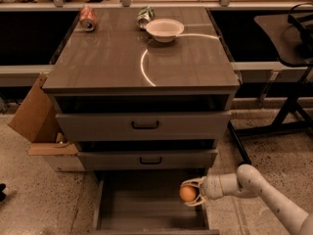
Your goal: Pick orange from bottom drawer and place on counter
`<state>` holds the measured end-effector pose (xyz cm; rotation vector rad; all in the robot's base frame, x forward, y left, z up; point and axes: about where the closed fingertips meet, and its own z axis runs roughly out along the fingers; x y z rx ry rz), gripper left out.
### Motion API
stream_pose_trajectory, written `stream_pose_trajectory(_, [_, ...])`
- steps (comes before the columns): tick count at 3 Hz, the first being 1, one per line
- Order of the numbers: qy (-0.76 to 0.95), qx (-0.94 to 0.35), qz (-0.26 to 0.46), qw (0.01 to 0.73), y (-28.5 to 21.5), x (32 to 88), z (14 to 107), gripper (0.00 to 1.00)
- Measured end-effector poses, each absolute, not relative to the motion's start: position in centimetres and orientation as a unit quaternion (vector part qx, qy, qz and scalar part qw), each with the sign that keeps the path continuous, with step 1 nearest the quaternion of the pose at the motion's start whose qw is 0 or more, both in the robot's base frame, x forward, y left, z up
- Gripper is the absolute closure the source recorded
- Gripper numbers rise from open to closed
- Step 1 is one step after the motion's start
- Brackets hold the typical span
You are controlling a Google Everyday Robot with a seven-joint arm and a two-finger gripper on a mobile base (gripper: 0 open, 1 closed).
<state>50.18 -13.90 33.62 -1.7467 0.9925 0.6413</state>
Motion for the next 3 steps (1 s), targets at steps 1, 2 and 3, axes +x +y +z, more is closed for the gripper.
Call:
stream_pose_trajectory(1, [0.408, -0.721, 0.264, 0.494, -14.0, 50.2, 33.8, 1.0])
stream_pose_trajectory(2, [0.386, -0.725, 0.263, 0.507, -13.5, 49.6, 37.8, 1.0])
stream_pose_trajectory(3, [0.362, -0.736, 0.252, 0.514, -13.3, 48.5, 42.7, 1.0])
